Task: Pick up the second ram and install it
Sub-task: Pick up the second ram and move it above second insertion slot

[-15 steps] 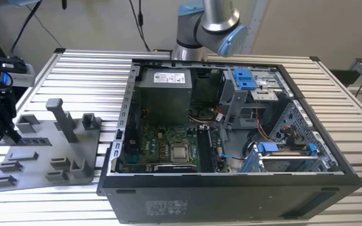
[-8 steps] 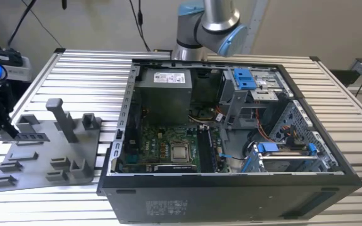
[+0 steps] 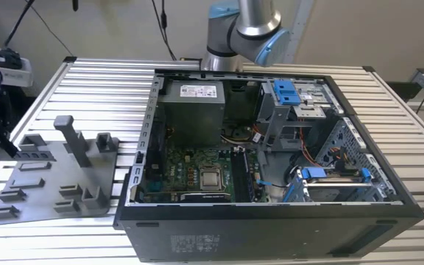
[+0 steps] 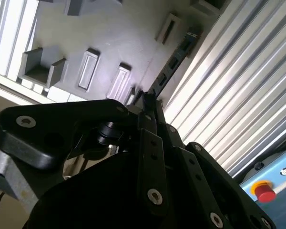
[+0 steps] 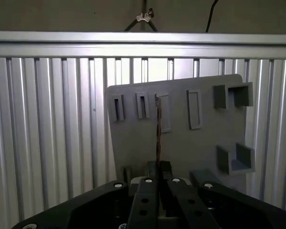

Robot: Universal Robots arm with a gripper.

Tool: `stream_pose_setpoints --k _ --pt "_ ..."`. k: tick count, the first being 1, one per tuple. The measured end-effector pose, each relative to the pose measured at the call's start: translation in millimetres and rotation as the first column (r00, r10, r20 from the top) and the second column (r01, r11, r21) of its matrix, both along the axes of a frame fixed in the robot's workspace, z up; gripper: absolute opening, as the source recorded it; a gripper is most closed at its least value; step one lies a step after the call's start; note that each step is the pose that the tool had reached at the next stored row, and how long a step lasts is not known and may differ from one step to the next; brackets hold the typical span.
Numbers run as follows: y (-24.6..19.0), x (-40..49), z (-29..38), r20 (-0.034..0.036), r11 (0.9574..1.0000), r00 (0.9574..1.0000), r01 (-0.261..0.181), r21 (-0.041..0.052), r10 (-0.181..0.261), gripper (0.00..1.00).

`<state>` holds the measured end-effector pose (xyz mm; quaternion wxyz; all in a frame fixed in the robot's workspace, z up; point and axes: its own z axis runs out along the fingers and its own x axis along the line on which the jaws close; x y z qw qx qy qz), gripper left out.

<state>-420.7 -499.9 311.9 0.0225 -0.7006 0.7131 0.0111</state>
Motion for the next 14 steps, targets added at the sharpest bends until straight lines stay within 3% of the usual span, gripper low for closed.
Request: stream_pose_setpoints --k 6,14 --pt "-0.1 0.1 7.8 0.0299 0.9999 0.9995 -0.010 -0.0002 0.010 0.14" --pt "0.3 0.0 23.3 0.0327 0.9991 0.9985 -0.043 -0.0001 0.043 0.14"
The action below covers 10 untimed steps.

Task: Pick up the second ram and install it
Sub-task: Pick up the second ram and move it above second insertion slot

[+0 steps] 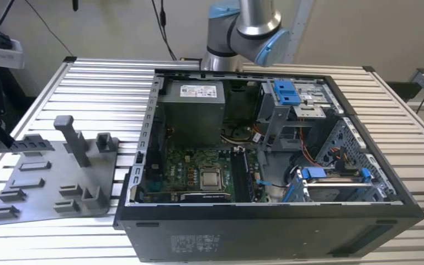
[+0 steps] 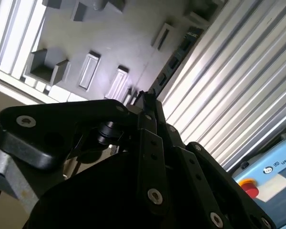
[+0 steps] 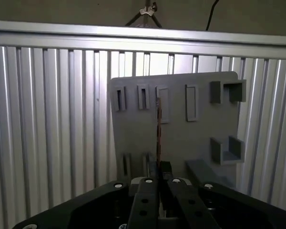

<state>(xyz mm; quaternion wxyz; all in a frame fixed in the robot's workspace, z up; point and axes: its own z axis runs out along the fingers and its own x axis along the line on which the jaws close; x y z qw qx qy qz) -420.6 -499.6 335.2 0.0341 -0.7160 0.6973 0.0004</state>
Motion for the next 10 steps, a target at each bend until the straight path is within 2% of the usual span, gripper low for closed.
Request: stream_pose_setpoints --k 6,10 --pt "0.6 0.0 12.4 -0.0001 1.0000 1.0000 -0.003 0.0001 0.003 0.14" --pt "0.8 -0.1 25.4 -0.0001 1.0000 1.0000 -0.003 0.0001 0.003 0.14"
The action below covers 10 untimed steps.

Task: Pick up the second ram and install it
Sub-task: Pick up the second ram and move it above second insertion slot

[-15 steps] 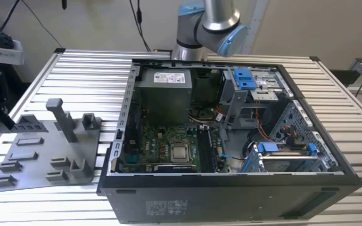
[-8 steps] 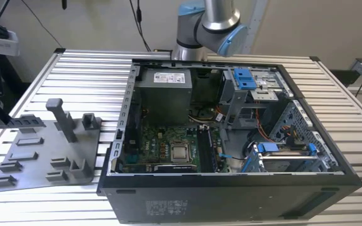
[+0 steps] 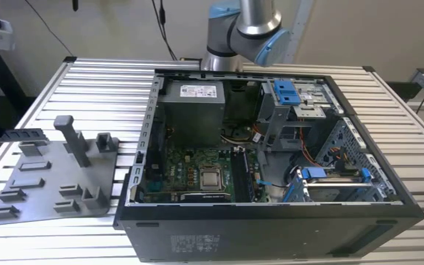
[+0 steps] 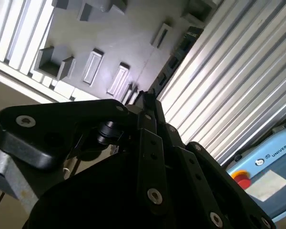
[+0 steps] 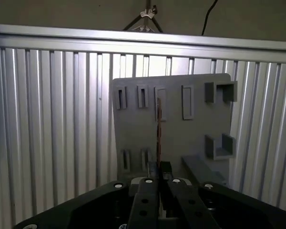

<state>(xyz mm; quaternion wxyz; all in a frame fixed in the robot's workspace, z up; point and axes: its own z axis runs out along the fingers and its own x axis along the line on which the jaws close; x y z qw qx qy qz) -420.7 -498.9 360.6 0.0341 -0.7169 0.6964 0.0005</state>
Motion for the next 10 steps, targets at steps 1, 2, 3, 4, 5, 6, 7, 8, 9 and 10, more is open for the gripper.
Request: stream_pose_setpoints --k 1,2,3,4,5,6,7,8,9,10 --pt "0.0 0.0 3.6 0.0000 1.0000 1.0000 0.000 0.0000 0.000 0.14" --pt "0.0 0.0 7.2 0.0000 1.0000 1.0000 0.000 0.0000 0.000 0.14" --pt "0.0 0.0 10.7 0.0001 1.0000 1.0000 0.000 0.0000 0.000 0.14" --pt "0.0 0.0 14.1 0.0000 1.0000 1.0000 0.000 -0.0001 0.000 0.14" --pt "0.1 0.0 17.1 -0.0001 1.0000 1.0000 0.000 -0.0001 0.000 0.14" --pt "0.0 -0.1 19.8 -0.0001 1.0000 1.0000 0.000 -0.0001 0.000 0.14" --pt "0.0 -0.1 22.6 0.0000 1.0000 1.0000 0.000 0.0000 0.000 0.14" --pt "0.0 -0.1 26.0 0.0000 1.0000 1.0000 0.000 0.0000 0.000 0.14" --pt "0.1 -0.2 29.4 0.0001 1.0000 1.0000 0.000 0.0001 0.000 0.14" --pt "0.0 -0.2 32.1 -0.0001 1.0000 1.0000 0.000 0.0001 0.000 0.14"
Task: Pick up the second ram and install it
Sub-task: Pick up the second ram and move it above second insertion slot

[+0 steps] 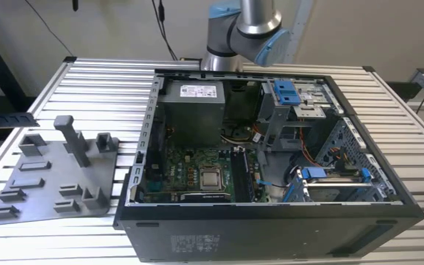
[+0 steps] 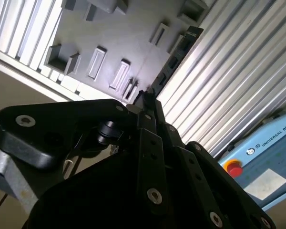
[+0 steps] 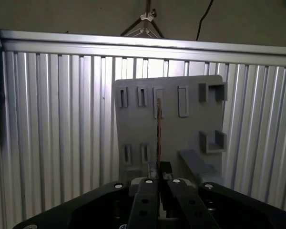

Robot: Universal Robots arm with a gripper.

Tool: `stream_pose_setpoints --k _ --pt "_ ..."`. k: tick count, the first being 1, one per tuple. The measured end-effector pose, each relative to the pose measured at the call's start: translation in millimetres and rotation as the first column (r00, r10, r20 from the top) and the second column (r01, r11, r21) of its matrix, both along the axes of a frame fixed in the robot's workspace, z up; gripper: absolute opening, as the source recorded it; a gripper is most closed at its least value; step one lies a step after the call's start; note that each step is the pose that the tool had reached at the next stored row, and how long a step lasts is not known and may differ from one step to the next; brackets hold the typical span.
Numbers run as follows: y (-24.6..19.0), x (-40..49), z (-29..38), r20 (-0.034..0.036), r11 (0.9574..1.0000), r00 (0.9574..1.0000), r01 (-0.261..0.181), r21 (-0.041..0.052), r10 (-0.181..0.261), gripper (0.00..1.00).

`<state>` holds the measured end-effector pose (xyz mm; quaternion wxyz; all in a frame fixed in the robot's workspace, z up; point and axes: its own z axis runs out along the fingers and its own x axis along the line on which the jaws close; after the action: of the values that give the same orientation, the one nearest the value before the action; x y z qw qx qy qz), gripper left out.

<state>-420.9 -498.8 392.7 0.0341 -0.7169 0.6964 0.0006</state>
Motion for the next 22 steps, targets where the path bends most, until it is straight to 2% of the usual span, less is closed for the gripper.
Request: stream_pose_setpoints --k 6,22 --pt "0.0 -0.2 11.4 0.0001 1.0000 1.0000 0.001 0.0001 -0.001 0.14" --pt "0.0 1.7 11.6 0.0000 1.0000 1.0000 0.002 0.0041 -0.002 0.14"
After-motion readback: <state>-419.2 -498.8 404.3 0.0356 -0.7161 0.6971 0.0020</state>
